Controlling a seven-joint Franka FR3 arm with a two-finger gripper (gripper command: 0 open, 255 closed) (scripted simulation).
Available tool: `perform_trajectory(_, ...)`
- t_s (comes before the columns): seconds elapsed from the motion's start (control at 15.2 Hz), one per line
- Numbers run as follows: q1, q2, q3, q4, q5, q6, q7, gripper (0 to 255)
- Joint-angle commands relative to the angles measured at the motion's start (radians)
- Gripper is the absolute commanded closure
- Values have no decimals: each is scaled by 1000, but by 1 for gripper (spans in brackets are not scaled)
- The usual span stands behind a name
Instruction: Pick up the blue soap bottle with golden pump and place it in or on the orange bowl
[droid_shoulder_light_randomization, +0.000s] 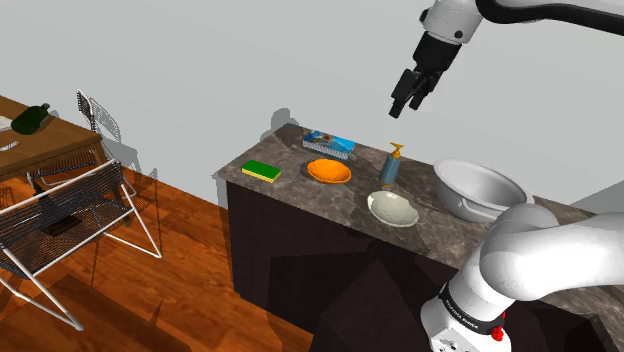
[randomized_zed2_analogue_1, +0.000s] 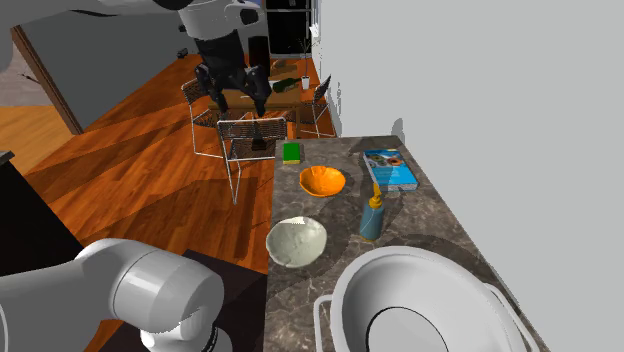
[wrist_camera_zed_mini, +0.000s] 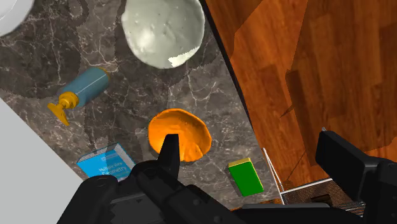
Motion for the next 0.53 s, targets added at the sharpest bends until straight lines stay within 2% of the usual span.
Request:
perform_trajectory(0.0, 0, 0, 0, 0, 0, 0, 0, 0)
perform_trajectory(0.46, -34, 47, -148, -89, -69, 141, -146, 0)
